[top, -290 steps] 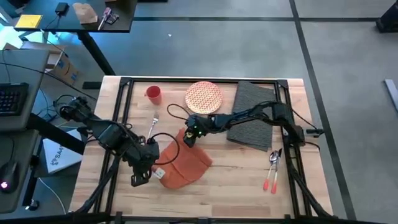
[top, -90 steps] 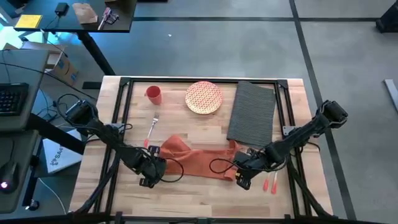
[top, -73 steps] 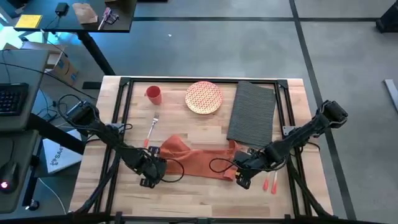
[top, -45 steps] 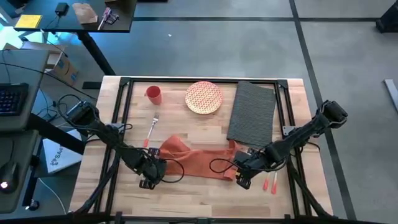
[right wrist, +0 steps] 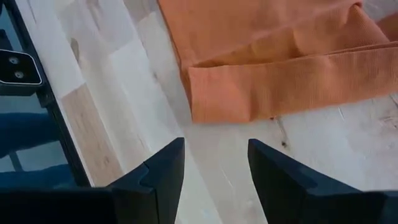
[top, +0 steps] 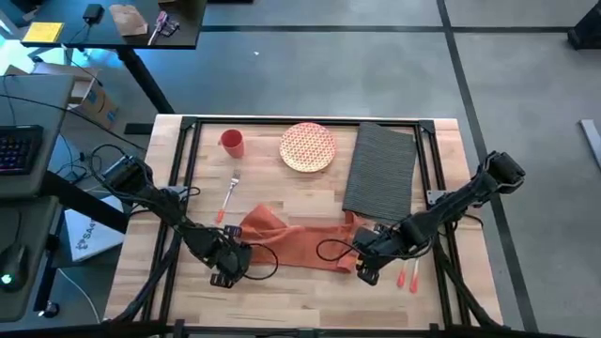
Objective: Set table place
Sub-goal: Fold the orange table napkin
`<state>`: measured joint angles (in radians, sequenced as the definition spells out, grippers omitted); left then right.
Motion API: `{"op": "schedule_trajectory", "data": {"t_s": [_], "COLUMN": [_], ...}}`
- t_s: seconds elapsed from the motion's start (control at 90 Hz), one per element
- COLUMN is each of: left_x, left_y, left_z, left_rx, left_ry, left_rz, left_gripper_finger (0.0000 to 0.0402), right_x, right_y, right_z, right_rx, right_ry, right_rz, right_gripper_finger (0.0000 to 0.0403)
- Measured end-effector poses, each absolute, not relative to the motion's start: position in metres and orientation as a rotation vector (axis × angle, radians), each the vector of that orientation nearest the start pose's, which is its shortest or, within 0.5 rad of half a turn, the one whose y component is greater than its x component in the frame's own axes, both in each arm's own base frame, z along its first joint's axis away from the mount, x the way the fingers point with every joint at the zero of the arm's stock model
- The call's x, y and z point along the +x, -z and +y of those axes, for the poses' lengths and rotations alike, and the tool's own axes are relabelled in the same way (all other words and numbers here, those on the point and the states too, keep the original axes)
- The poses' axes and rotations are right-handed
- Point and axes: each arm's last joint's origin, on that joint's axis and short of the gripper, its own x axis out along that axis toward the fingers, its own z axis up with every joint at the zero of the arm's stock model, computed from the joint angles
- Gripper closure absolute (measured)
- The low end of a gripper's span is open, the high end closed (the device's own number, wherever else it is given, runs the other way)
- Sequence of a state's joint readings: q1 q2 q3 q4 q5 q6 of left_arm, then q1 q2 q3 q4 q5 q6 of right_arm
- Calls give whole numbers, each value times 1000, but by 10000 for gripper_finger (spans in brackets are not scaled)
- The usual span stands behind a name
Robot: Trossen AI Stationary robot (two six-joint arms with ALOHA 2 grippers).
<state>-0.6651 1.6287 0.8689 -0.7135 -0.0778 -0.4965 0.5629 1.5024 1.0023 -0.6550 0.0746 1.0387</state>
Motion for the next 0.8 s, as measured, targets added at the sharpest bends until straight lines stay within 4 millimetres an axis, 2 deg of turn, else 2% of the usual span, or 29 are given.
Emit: {"op": "schedule_trajectory", "data": {"t_s": [0.078,0.167,0.4,0.633,0.8], "left_x": [211,213,213,219,216], "left_y": [-159,-171,-181,-205,-218], "left_z": [-162,-163,-159,-156,-147], "left_rx": [145,145,100,-55,-165], "left_ry": [118,138,123,157,95], "left_rz": [1433,1408,1493,1482,1461], "left_gripper_finger": [392,397,401,401,401], "right_x": [242,242,242,246,261], "right_y": [-214,-214,-213,-215,-216], "right_z": [150,150,150,153,146], "right_rx": [549,545,531,528,458], "right_ry": [175,172,167,111,2], "right_rz": [1186,1186,1184,1145,1080], "right_gripper_finger": [243,243,243,243,242]}}
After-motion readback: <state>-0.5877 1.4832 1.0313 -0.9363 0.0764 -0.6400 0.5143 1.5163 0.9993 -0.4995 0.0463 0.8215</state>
